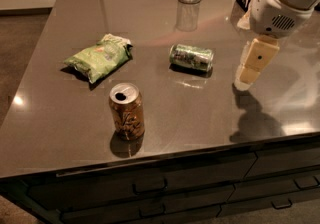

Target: Move green can near orange can

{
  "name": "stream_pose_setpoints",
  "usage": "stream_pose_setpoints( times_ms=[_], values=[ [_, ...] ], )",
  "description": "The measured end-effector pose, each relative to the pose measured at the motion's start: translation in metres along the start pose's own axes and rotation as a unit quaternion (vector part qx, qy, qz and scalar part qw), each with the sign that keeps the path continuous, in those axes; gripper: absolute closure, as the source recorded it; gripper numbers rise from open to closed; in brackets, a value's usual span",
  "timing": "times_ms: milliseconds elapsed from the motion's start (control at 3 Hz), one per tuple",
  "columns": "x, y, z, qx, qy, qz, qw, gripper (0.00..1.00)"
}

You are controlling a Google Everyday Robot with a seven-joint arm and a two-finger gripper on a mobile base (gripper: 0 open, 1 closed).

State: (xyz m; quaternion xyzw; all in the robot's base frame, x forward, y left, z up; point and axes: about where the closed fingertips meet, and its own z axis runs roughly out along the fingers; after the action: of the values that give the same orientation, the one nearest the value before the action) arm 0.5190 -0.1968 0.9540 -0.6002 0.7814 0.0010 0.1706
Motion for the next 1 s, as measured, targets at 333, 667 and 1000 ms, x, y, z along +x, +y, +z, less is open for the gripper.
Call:
stream_pose_setpoints(
  times_ms=[333, 667, 1000],
  values=[
    [-0.018, -0.027, 0.030, -0.001, -0.019, 0.015, 0.9997, 0.00],
    [-0.033, -0.052, 0.063, -0.005, -0.034, 0.035, 0.9988, 0.00],
    [-0.044, -0.066, 0.096, -0.014, -0.038, 0.050, 0.9979, 0.00]
  ],
)
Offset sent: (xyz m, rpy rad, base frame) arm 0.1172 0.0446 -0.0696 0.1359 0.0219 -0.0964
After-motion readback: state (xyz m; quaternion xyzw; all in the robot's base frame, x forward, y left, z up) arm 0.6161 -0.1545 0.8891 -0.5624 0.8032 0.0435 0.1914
